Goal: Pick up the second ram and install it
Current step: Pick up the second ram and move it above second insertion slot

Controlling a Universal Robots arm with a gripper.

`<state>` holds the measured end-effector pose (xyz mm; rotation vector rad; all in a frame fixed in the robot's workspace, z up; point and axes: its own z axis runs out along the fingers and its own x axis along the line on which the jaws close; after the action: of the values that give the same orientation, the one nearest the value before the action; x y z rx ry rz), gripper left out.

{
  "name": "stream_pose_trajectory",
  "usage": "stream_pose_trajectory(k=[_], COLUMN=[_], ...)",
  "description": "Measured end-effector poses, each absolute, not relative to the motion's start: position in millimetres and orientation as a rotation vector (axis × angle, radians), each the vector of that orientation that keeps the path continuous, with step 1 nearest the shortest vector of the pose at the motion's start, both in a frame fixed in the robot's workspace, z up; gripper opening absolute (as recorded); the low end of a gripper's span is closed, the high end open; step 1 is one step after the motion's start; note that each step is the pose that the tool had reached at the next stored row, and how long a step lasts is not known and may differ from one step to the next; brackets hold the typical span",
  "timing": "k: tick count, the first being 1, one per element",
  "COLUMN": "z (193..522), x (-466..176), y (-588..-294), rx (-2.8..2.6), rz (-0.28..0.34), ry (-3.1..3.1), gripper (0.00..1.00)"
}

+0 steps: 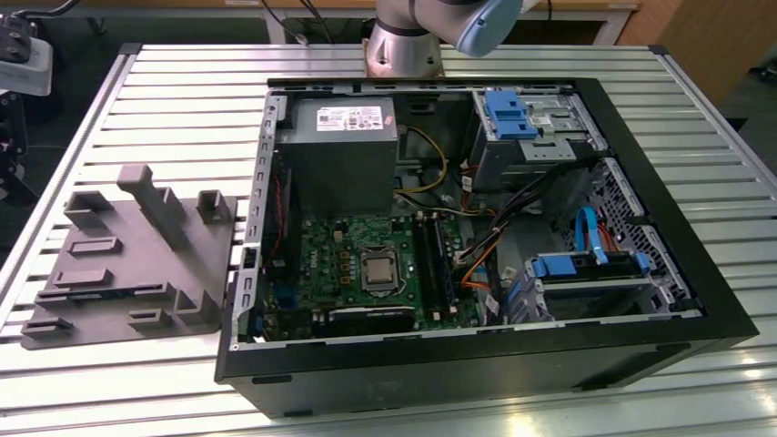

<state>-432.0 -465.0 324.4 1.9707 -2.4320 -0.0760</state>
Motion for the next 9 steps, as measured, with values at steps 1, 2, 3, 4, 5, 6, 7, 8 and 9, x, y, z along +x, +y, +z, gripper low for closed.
stream_pose_trajectory(k=[1, 2, 3, 4, 5, 6, 7, 8, 9], z=[324.4, 324.4, 324.4, 324.4, 324.3, 324.3, 323.9, 323.3, 322.8], x=[-432.0, -432.0, -432.0, -432.0, -432.0, -432.0, -432.0, -432.0, -432.0], y=[-465.0, -465.0, -465.0, -465.0, -465.0, -465.0, -465.0, -465.0, -465.0], rx=[1.972, 1.972, 1.973, 1.973, 1.973, 1.973, 1.973, 1.974, 1.975], rz=[-0.076, -0.076, -0.076, -0.076, -0.076, -0.076, -0.076, -0.076, -0.076], ry=[-2.431, -2.431, -2.431, -2.43, -2.43, -2.43, -2.43, -2.43, -2.429], gripper=[0.11, 0.11, 0.11, 0.11, 0.11, 0.11, 0.11, 0.11, 0.11])
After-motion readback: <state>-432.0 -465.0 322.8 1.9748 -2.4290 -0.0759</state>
